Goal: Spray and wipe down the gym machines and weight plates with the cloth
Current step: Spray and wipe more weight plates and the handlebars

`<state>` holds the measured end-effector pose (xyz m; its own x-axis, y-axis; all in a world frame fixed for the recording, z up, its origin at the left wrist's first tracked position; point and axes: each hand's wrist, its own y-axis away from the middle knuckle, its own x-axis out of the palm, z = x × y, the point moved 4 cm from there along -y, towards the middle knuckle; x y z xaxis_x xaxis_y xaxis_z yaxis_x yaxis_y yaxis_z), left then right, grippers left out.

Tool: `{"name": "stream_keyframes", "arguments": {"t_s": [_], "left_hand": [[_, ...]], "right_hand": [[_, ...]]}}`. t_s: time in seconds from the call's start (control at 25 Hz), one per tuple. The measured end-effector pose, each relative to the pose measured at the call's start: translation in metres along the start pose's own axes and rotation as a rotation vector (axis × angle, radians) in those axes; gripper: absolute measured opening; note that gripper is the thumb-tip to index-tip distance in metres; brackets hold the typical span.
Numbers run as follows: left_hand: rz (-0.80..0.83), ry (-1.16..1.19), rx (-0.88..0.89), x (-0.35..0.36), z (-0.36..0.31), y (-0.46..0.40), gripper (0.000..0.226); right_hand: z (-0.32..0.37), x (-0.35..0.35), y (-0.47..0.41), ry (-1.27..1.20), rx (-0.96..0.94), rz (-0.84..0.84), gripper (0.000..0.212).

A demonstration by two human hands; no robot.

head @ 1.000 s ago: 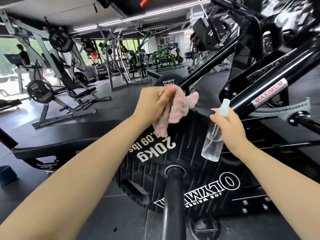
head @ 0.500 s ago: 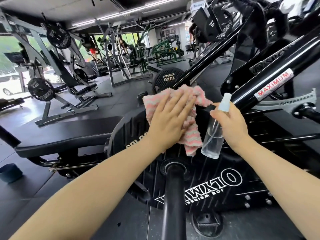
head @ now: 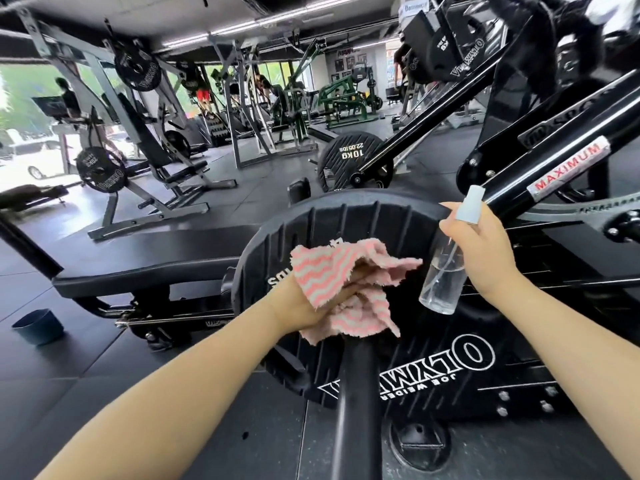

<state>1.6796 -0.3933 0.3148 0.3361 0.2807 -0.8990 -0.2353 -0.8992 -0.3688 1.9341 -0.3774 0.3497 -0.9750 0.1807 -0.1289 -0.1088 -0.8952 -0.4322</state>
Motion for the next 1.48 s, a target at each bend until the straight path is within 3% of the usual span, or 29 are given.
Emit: {"name": "stream_keyframes", "arguments": {"t_s": [0.04, 0.08, 0.16, 0.2, 0.36, 0.48, 0.6, 0.72, 0.88, 0.96, 1.0, 1.08, 1.16, 1.2, 1.28, 1.36, 1.48], "left_hand": [[-0.070, -0.194, 0.090, -0.013, 0.004, 0.004, 0.042], [-0.200, -0.282, 0.196, -0.024, 0.010, 0.004, 0.036], [-0.300, -0.469, 0.344, -0.037, 0.016, 0.007, 0.035], [-0.351, -0.494, 0.332, -0.040, 0.022, 0.005, 0.036], [-0.601, -0.225, -0.095, -0.044, 0.013, -0.002, 0.062], [-0.689, -0.364, 0.034, -0.019, -0.021, -0.012, 0.061], [-0.502, -0.568, 0.374, 0.010, -0.024, -0.004, 0.060], [-0.238, -0.598, 0.764, 0.035, 0.017, 0.027, 0.048], [0.112, -0.840, 0.960, 0.059, 0.064, 0.072, 0.045], [0.091, -0.917, 0.910, 0.059, 0.063, 0.070, 0.037], [-0.037, -0.916, 0.810, 0.053, 0.056, 0.060, 0.044], [-0.332, -0.790, 0.384, 0.023, 0.034, 0.031, 0.064], [-0.460, -0.584, -0.061, -0.008, 0.017, 0.006, 0.081], [-0.495, -0.456, -0.176, -0.021, 0.011, 0.000, 0.088], [-0.542, -0.307, -0.196, -0.037, 0.018, 0.000, 0.090], [-0.546, -0.222, -0.179, -0.042, 0.040, 0.014, 0.078], [-0.459, 0.086, -0.375, -0.026, 0.090, 0.049, 0.055]], "right_hand": [[0.000, 0.000, 0.000, -0.008, -0.007, -0.001, 0.018], [0.000, 0.000, 0.001, -0.012, -0.012, 0.000, 0.019], [-0.001, -0.001, 0.002, -0.026, -0.012, -0.007, 0.018], [-0.001, -0.001, 0.001, -0.034, -0.013, -0.014, 0.017], [-0.004, 0.001, 0.001, -0.025, -0.016, -0.048, 0.031], [-0.007, 0.001, 0.002, -0.015, -0.019, -0.075, 0.029], [-0.012, -0.002, 0.003, -0.052, -0.017, -0.097, 0.024], [-0.016, -0.005, 0.004, -0.054, -0.035, -0.115, 0.024], [-0.016, -0.004, 0.006, -0.068, -0.045, -0.106, 0.024], [-0.017, -0.004, 0.005, -0.079, -0.040, -0.112, 0.022], [-0.017, -0.004, 0.005, -0.080, -0.036, -0.111, 0.019], [-0.013, -0.004, 0.006, -0.089, -0.040, -0.099, 0.011], [-0.010, -0.004, 0.008, -0.130, -0.051, -0.084, 0.008], [-0.009, -0.004, 0.009, -0.144, -0.057, -0.081, 0.007], [-0.010, -0.005, 0.010, -0.150, -0.061, -0.082, 0.007], [-0.012, -0.006, 0.008, -0.154, -0.063, -0.075, 0.014], [-0.019, -0.005, 0.006, -0.116, -0.088, -0.097, 0.015]]}}
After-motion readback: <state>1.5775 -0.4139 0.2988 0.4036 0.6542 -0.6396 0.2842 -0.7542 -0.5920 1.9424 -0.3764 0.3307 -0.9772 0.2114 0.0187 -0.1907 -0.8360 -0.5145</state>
